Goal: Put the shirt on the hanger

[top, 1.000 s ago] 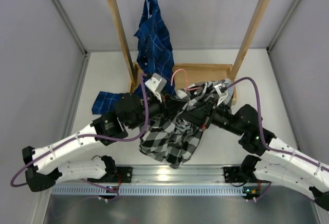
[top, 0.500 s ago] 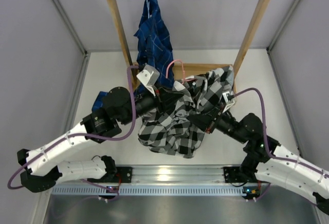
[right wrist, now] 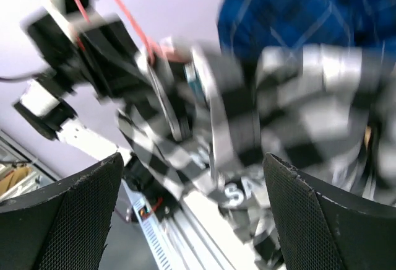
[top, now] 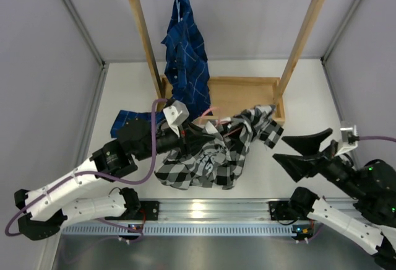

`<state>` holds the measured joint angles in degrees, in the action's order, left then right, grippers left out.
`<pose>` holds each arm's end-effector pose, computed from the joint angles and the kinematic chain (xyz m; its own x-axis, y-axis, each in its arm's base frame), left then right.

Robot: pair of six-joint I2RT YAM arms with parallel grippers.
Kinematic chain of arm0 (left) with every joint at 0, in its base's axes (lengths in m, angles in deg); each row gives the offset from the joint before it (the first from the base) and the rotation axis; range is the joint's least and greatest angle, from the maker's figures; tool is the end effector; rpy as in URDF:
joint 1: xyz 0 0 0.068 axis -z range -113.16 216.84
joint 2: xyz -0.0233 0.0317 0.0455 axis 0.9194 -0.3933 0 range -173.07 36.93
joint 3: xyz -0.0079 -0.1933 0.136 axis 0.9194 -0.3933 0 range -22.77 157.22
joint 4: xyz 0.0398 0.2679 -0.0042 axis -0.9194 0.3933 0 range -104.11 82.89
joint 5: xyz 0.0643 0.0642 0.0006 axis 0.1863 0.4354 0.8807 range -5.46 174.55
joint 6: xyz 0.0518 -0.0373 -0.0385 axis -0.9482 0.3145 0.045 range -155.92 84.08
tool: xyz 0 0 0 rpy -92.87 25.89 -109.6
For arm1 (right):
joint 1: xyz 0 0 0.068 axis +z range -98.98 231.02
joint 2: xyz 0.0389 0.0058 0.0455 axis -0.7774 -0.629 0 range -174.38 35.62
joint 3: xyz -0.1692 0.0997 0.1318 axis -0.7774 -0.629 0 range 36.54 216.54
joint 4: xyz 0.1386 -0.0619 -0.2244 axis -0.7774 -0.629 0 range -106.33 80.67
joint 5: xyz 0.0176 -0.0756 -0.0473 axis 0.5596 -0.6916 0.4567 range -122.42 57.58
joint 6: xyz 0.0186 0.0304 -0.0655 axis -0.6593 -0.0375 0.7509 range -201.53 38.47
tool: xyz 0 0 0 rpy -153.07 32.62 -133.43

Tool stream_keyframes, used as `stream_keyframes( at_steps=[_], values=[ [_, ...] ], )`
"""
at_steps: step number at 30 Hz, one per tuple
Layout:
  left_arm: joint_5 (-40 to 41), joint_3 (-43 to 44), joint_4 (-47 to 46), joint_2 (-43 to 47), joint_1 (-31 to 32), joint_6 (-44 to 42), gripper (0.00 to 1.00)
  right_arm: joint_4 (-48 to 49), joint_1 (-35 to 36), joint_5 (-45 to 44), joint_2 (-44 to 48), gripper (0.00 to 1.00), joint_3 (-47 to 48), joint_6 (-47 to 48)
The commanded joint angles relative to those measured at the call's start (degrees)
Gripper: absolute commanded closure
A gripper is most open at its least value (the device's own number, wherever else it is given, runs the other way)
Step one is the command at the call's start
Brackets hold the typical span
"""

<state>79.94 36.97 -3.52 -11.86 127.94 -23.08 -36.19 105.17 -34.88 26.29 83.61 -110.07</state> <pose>0.1147 -0.2180 0.3919 -0.1995 -0.0969 -0.9751 0.8893 0.4000 -0.2217 0.0582 0.0760 0.3796 -0.2778 0.4304 -0.8588 -0.7427 0.4709 0.4762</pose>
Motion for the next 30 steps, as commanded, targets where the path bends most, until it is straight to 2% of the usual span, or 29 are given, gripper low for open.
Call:
stream_keyframes(
  at_steps=[1, 2, 6, 7, 10, 17, 19, 20, 21, 24, 25, 27, 28, 30],
  values=[
    [-20.5, -1.74, -4.61, -0.86, 0.07, -2.03, 1.0, -9.62, 0.78, 1.29, -2.62, 0.11, 5.82, 8.13],
    [-25.06, -1.91, -4.7, -2.34, 0.07, -2.12, 1.0, -9.88, 0.78, 2.62, -5.33, 0.11, 7.15, 11.19],
    [-28.53, -0.69, -4.79, -6.3, 0.07, -2.3, 1.0, -9.27, 0.69, 14.12, -13.95, 0.15, 13.21, 16.83],
    [-29.32, -0.42, -5.05, -6.83, 0.07, -2.12, 1.0, -8.75, 0.69, 19.63, -15.8, 0.17, 15.4, 17.8],
    [-33.0, 0.63, -6.54, -9.11, 0.07, -1.16, 1.0, -6.03, 0.69, 28.52, -21.87, 0.25, 17.96, 20.18],
    [-39.51, 1.6, -9.62, -13.51, 0.16, 0.6, 1.0, 0.92, 0.69, 33.39, -27.85, 0.32, 16.04, 21.76],
    [-40.13, 1.86, -9.97, -14.22, 0.16, 1.31, 1.0, 3.29, 0.69, 33.83, -28.38, 0.37, 15.25, 21.94],
    [-40.48, 2.21, -10.06, -14.92, 0.16, 1.4, 1.0, 4.17, 0.78, 34.36, -28.56, 0.44, 14.38, 21.59],
    [-40.4, 2.3, -9.98, -15.19, 0.16, 1.4, 1.0, 5.74, 0.69, 34.62, -28.65, 0.65, 14.02, 21.5],
    [-38.82, 2.74, -9.97, -14.84, 0.16, 1.48, 1.0, 6.98, 0.69, 35.33, -28.56, 0.96, 12.88, 20.98],
    [-38.21, 2.83, -10.06, -14.49, 0.16, 1.4, 1.0, 7.25, 0.78, 35.07, -28.47, 1.0, 12.26, 20.98],
    [-36.71, 3.36, -9.97, -13.7, 0.16, 1.14, 1.0, 7.43, 0.69, 34.02, -27.77, 1.0, 11.91, 20.8],
    [-35.58, 3.71, -9.19, -13.52, 0.16, 0.87, 0.97, 7.43, 0.69, 32.01, -27.42, 1.0, 12.08, 20.28],
    [-29.81, 5.8, -7.17, -12.91, 0.16, -0.7, 0.65, 7.43, 0.69, 29.8, -26.98, 1.0, 12.52, 19.84]
  ],
)
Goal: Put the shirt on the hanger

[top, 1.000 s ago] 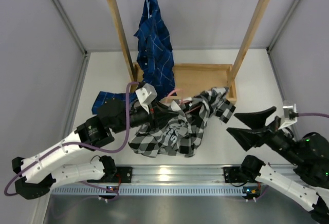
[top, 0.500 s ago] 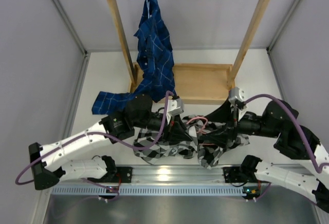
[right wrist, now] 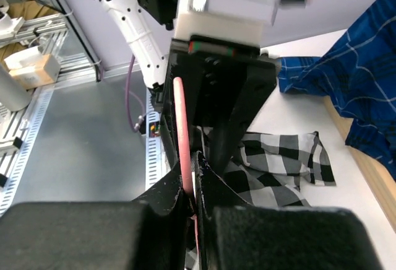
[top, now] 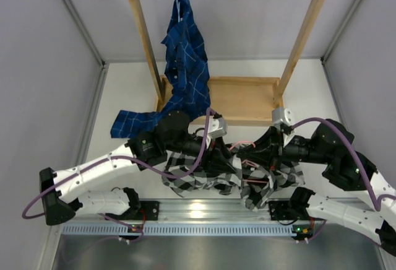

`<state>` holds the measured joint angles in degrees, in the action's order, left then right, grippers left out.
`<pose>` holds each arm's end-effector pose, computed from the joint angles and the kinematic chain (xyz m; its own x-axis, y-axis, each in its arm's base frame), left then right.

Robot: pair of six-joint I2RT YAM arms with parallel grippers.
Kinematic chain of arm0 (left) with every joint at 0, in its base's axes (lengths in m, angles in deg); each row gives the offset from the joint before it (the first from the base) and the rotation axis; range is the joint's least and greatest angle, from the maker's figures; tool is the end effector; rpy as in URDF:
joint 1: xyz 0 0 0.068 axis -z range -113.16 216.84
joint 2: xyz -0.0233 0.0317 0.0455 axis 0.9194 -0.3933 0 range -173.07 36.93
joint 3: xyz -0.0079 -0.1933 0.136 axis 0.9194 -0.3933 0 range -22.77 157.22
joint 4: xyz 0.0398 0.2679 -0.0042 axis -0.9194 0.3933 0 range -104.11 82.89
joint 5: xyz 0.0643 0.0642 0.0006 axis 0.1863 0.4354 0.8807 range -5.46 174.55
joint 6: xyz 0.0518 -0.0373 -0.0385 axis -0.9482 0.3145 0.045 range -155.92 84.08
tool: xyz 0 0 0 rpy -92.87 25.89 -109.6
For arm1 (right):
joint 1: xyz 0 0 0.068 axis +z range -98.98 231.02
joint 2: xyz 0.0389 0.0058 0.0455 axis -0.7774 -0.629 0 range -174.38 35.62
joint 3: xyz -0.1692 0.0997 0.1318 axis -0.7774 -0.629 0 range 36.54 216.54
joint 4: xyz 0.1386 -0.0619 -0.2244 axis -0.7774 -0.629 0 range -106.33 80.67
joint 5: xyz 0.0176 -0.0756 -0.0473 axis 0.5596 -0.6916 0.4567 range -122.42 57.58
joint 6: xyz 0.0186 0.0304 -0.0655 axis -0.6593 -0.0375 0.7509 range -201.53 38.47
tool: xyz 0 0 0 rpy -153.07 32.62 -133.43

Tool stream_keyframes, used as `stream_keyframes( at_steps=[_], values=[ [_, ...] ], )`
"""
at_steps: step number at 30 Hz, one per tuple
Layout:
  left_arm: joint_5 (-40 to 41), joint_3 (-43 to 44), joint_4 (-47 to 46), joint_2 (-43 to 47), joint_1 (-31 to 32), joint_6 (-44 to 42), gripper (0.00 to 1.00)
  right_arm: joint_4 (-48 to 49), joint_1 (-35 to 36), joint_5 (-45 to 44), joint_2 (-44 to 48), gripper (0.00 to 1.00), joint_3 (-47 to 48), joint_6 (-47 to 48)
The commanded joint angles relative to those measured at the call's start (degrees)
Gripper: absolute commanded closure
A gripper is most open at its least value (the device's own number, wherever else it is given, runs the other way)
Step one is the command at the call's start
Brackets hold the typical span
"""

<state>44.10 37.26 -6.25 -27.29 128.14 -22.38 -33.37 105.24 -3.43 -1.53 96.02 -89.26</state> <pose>0.1082 -0.2820 0.3331 -0.3251 0.2226 -0.9191 0.9217 -0.1428 -0.3606 0.0814 0.1649 0.3988 -0.1507 -0.0079 -0.9886 -0.9815 0.1205 0.1486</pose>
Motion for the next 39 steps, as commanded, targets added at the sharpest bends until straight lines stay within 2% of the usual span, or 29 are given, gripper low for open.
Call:
stream_keyframes(
  at_steps=[1, 2, 3, 5, 6, 8, 10, 13, 14, 18, 23, 27, 32, 39],
  values=[
    [8.95, 6.58, -3.04, 2.79, -0.04, -2.11, 0.47, 4.61, 0.63, -3.31, 1.2, 1.0, 0.72, -1.15],
    [12.46, 7.72, 0.02, 3.14, -0.04, -2.64, 0.26, 4.52, 0.63, -4.2, 1.29, 1.0, 1.16, -1.06],
    [19.72, 10.0, 1.53, 4.19, -0.04, -3.6, 0.02, 4.43, 0.63, -5.17, 1.37, 1.0, 1.51, -0.98],
    [26.0, 10.98, 3.47, 6.47, -0.04, -4.66, 0.02, 3.12, 0.63, -9.47, 1.73, 1.0, 2.83, -0.71],
    [33.6, 9.77, 3.57, 8.14, 0.05, -5.71, 0.02, 2.59, 0.54, -13.14, 1.81, 1.0, 3.18, -0.62],
    [43.82, 6.96, 2.61, 14.72, -0.04, -5.8, 0.02, 1.19, 0.63, -17.28, 2.25, 1.0, 4.5, -1.23],
    [54.79, 0.13, -0.55, 22.43, -0.04, -5.54, 0.02, 0.48, 0.63, -22.54, 2.78, 1.0, 5.81, -2.11],
    [62.04, -9.97, -3.72, 30.01, -0.04, -4.14, 0.02, -0.31, 0.63, -24.77, 3.13, 1.0, 8.09, -2.12],
    [62.59, -12.11, -3.81, 33.95, -0.04, -3.53, 0.02, -1.1, 0.63, -24.69, 3.05, 1.0, 8.8, -2.03],
    [60.85, -20.46, -4.43, 40.13, -0.04, 0.51, 0.02, -3.56, 0.63, -24.69, 2.26, 1.0, 13.54, -1.5],
    [45.75, -30.92, -15.22, 45.5, -0.04, 1.31, 0.02, -6.9, 0.54, -24.16, -0.29, 1.0, 19.52, -0.54],
    [41.6, -38.83, -22.35, 49.89, -0.04, 0.79, 0.02, -7.87, 0.63, -22.4, -1.53, 1.0, 21.02, -0.27],
    [41.33, -40.17, -25.17, 49.73, -0.04, 1.14, 0.03, -7.79, 0.63, -23.19, -2.05, 1.0, 21.02, -0.18],
    [42.91, -36.48, -19.9, 49.55, -0.04, 0.09, 0.02, -9.71, 0.54, -33.02, -2.84, 1.0, 20.67, 2.36]
  ],
)
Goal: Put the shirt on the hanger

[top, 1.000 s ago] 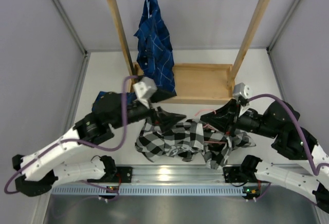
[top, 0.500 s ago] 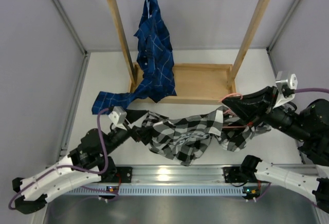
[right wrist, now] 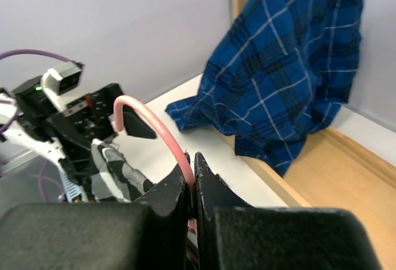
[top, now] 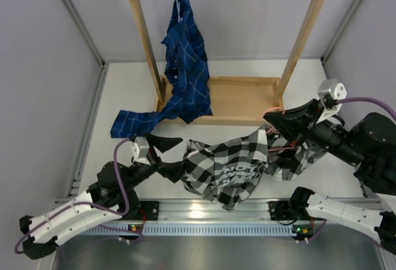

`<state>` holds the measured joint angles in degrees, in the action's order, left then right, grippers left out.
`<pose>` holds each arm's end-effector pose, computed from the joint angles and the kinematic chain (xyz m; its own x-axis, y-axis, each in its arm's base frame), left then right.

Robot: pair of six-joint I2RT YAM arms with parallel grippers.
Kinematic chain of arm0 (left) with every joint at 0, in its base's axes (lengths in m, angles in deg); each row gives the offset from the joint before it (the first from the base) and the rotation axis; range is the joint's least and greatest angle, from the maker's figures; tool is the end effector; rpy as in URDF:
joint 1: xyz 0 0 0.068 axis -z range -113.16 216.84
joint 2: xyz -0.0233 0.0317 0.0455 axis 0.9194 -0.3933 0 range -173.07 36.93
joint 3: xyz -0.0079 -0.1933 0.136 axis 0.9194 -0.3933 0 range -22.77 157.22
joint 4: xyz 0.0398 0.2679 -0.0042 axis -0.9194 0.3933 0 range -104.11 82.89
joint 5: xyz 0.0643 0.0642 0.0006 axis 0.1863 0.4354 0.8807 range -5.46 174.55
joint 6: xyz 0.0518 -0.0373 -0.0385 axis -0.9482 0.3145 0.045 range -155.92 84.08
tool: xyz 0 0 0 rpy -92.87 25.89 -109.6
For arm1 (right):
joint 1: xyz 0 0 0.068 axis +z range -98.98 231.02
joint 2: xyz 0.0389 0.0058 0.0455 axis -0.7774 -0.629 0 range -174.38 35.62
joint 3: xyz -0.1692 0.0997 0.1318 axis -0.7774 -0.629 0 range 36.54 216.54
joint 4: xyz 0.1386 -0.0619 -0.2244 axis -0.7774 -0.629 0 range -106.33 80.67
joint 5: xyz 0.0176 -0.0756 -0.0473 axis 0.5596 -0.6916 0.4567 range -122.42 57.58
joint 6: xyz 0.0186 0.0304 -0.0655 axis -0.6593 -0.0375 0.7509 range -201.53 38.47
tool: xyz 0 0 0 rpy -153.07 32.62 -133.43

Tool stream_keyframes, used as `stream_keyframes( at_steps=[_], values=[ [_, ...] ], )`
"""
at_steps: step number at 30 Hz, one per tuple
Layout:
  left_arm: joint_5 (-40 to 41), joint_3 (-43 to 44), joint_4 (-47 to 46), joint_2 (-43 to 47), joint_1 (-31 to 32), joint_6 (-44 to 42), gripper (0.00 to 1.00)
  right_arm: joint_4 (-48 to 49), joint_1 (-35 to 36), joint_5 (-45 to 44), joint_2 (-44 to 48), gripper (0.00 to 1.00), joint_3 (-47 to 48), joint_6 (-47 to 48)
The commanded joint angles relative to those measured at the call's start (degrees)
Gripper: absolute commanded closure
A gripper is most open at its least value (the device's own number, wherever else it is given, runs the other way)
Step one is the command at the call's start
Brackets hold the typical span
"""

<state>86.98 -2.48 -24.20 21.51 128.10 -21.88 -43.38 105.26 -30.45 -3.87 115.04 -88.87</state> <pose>0.0903 -0.1590 0.2904 -0.0872 -0.3450 -0.9345 0.8608 0.4461 -0.2450 0.0811 0.1163 0.4764 -0.0558 0.1408 -0.9885 -0.8307 0.5426 0.1242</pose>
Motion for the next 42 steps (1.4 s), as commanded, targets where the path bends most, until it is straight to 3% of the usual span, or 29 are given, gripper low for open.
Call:
stream_keyframes(
  at_steps=[1, 10, 18, 21, 22, 25, 29, 30, 36, 42],
  values=[
    [-0.5, 3.35, -2.13, 0.92, 0.01, -0.68, 0.02, 0.03, 0.6, -6.98, -0.77, 1.0, 1.57, 2.06],
    [-2.78, 8.8, -2.21, -2.94, 0.01, -3.06, 0.02, 0.12, 0.61, -18.94, -0.59, 1.0, 0.6, 0.39],
    [-21.94, 6.69, -12.91, -12.08, 0.01, -1.39, 0.02, 0.29, 0.6, -20.88, 0.2, 1.0, 2.18, -1.19],
    [-16.08, 6.69, -12.07, -15.68, 0.01, -2.0, 0.02, 0.73, 0.52, -15.54, 0.55, 1.0, 2.71, -1.1],
    [-10.75, 6.95, -11.19, -16.3, 0.01, -2.52, 0.02, 0.91, 0.6, -14.56, 0.98, 1.0, 2.8, -1.1],
    [-5.44, 7.57, -9.6, -17.8, 0.01, -4.19, 0.22, 1.17, 0.61, -13.23, 1.6, 1.0, 3.24, -1.28],
    [3.51, 6.95, -10.13, -16.93, 0.01, -4.29, 0.72, 1.17, 0.52, -13.14, 2.31, 1.0, 2.98, -1.54],
    [5.54, 7.21, -9.95, -16.23, 0.01, -3.85, 0.99, 1.17, 0.6, -12.88, 2.65, 1.0, 2.45, -1.72],
    [28.02, 8.27, -6.09, -14.03, 0.01, 3.96, 1.0, 2.48, 0.52, -12.52, 6.77, 1.0, -2.2, -0.4],
    [27.63, 9.94, -2.14, -15.69, 0.01, 8.81, 1.0, 4.07, 0.6, -12.88, 8.81, 1.0, -3.79, -1.54]
  ],
)
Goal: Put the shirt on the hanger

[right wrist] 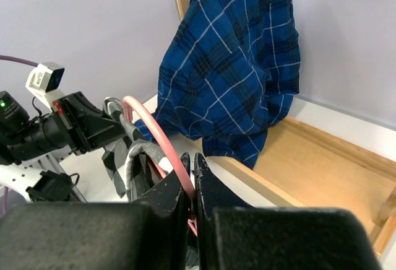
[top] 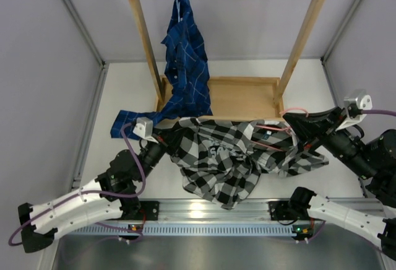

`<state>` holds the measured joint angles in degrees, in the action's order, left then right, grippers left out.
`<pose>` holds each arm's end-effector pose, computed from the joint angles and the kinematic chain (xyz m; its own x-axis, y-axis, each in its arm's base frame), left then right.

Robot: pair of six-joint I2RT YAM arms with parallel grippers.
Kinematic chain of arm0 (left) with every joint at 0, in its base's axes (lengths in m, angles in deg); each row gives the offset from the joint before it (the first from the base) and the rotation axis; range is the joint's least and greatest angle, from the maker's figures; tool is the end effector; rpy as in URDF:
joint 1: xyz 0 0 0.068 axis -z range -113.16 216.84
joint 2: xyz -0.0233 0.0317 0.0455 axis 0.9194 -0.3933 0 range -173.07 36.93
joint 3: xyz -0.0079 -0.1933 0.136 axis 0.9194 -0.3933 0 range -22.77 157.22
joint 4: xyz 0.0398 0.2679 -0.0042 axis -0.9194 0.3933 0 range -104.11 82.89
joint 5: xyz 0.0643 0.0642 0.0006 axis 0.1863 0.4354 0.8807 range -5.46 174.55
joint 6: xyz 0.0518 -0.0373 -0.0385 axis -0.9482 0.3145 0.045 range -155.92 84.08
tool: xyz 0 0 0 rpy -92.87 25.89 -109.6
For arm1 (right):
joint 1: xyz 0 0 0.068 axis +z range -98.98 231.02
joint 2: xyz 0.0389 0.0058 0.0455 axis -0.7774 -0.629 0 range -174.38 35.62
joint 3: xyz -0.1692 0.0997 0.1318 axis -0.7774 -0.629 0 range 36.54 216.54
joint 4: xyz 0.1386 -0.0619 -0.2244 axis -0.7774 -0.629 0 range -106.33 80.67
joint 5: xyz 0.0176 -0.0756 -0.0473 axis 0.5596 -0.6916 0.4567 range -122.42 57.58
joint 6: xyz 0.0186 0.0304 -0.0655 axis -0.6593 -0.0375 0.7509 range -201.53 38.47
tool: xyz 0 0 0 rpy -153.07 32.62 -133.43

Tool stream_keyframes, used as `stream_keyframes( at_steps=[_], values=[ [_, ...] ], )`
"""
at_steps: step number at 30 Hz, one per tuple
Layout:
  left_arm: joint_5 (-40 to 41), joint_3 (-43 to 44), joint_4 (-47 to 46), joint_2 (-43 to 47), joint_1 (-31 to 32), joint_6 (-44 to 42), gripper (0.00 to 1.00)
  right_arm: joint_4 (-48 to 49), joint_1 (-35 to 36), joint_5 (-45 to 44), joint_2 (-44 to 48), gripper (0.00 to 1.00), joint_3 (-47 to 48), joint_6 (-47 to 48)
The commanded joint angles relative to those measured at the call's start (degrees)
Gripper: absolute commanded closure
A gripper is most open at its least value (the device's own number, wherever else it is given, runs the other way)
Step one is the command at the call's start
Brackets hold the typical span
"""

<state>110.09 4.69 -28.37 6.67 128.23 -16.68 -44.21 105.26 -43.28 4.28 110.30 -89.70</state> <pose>0.1243 -0.1715 0.3009 -0.1044 -0.4294 -0.8971 0.5881 0.7008 -0.4039 0.0731 0.0814 0.4654 -0.0216 0.2086 -0.9778 -0.6918 0.7029 0.1652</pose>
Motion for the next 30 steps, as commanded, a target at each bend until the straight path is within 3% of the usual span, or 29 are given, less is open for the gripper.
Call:
stream_keyframes(
  at_steps=[1, 4, 5, 7, 8, 9, 11, 13, 17, 19, 21, 22, 23, 25, 27, 30],
  values=[
    [4.26, 3.12, 2.22, -1.2, -0.13, 3.87, 1.0, 4.9, 0.61, 0.3, 0.4, 1.0, 1.3, -0.8],
    [0.42, 4.79, 2.83, -2.52, -0.13, 4.75, 1.0, 4.9, 0.61, 0.57, -1.27, 1.0, 1.74, -0.98],
    [-2.4, 6.1, 2.75, -2.96, -0.13, 3.53, 0.93, 4.9, 0.61, 0.92, -1.62, 1.0, 1.83, -0.98],
    [-10.02, 7.77, 3.01, -3.14, -0.13, 0.81, 0.72, 4.9, 0.61, 1.53, -3.2, 1.0, 2.18, -0.8],
    [-11.46, 10.13, 3.97, -3.31, -0.13, -0.08, 0.44, 4.82, 0.61, 2.32, -3.64, 1.0, 2.7, -0.71],
    [-12.26, 11.55, 5.37, -2.88, -0.13, -0.95, 0.26, 4.73, 0.61, 2.59, -4.34, 1.0, 3.06, -0.63],
    [-14.45, 14.36, 10.82, -1.83, -0.13, -4.55, 0.06, 4.73, 0.61, 2.07, -4.62, 1.0, 4.19, -0.8],
    [-18.13, 17.96, 13.98, 0.28, -0.13, -8.76, 0.02, 3.33, 0.6, 0.75, -4.96, 1.0, 5.25, -1.33],
    [-46.1, 23.5, 15.93, -1.02, -0.13, -13.96, 0.02, -0.28, 0.61, 0.3, -6.02, 1.0, 6.58, -1.42],
    [-52.85, 28.92, 16.11, -7.22, -0.13, -16.5, 0.02, -0.46, 0.52, 1.0, -6.02, 1.0, 5.79, -1.42],
    [-55.67, 33.77, 20.22, -12.95, -0.13, -18.44, 0.02, -0.46, 0.61, 2.41, -5.76, 1.0, 5.7, -1.5],
    [-55.86, 40.24, 23.11, -16.29, -0.13, -21.41, 0.02, -0.46, 0.61, 2.59, -5.58, 1.0, 5.7, -1.59],
    [-56.12, 43.95, 26.27, -23.11, -0.13, -22.83, 0.02, -0.63, 0.61, 2.94, -5.5, 1.0, 5.61, -1.59],
    [-58.66, 54.91, 37.6, -30.0, -0.13, -27.82, 0.02, -1.16, 0.61, 3.55, -5.32, 1.0, 5.61, -1.59],
    [-60.42, 60.66, 46.99, -38.44, -0.13, -31.97, 0.02, -2.13, 0.61, 4.87, -5.32, 1.0, 5.61, -1.59],
    [-61.4, 66.31, 51.78, -44.35, -0.13, -34.01, 0.02, -2.48, 0.61, 7.59, -5.06, 1.0, 5.08, -1.24]
  ],
)
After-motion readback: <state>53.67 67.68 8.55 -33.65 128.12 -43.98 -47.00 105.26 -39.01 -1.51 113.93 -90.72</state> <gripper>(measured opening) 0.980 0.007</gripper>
